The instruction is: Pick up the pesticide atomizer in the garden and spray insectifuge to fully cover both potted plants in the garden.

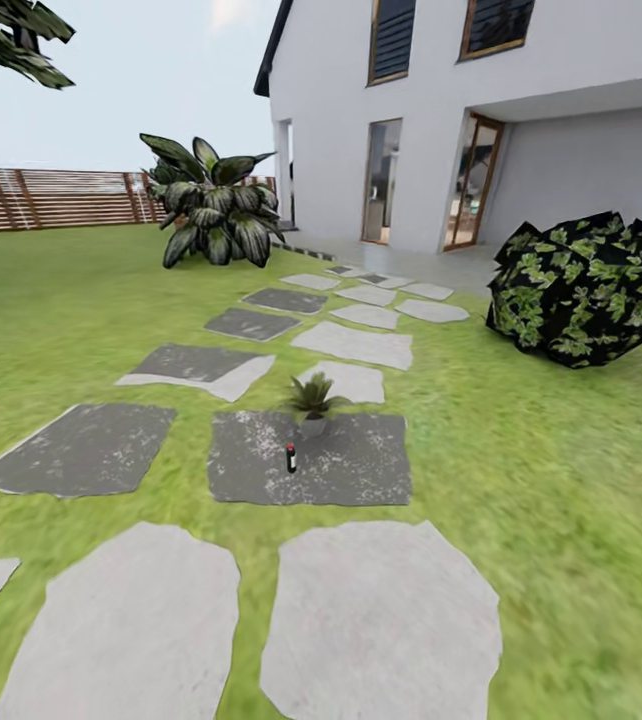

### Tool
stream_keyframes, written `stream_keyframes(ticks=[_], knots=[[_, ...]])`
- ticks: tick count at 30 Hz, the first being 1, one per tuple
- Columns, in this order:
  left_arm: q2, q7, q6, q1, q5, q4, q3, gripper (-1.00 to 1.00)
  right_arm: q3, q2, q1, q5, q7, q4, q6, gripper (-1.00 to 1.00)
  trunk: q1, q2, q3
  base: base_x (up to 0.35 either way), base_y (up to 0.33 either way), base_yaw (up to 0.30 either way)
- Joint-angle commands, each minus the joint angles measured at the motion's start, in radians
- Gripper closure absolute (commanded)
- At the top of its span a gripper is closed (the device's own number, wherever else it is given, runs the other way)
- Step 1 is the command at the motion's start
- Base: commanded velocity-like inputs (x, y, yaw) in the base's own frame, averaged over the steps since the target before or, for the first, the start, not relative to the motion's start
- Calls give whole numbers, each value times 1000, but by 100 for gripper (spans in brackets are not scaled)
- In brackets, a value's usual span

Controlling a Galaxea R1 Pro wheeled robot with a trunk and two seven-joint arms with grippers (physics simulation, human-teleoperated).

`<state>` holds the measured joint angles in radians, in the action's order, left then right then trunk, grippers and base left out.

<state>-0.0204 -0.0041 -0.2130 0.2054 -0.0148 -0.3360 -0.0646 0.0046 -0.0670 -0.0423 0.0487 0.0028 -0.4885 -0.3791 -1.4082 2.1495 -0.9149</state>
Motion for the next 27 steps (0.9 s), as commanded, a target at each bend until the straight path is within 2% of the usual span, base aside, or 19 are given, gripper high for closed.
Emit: stream_keyframes(ticks=[1, 14, 27], knots=[[0, 0, -3, 0, -1, 0, -3, -100, 0, 0, -1, 4, 0, 1, -3, -100, 0, 1, -1, 293, 202, -296], [0, -1, -3, 0, -1, 1, -3, -100, 0, 0, -1, 4, 0, 1, -3, -100, 0, 1, -1, 265, 244, -296], [0, -2, -3, 0, -1, 0, -3, -100, 0, 0, -1, 4, 0, 1, -3, -100, 0, 1, -1, 129, 306, -296]])
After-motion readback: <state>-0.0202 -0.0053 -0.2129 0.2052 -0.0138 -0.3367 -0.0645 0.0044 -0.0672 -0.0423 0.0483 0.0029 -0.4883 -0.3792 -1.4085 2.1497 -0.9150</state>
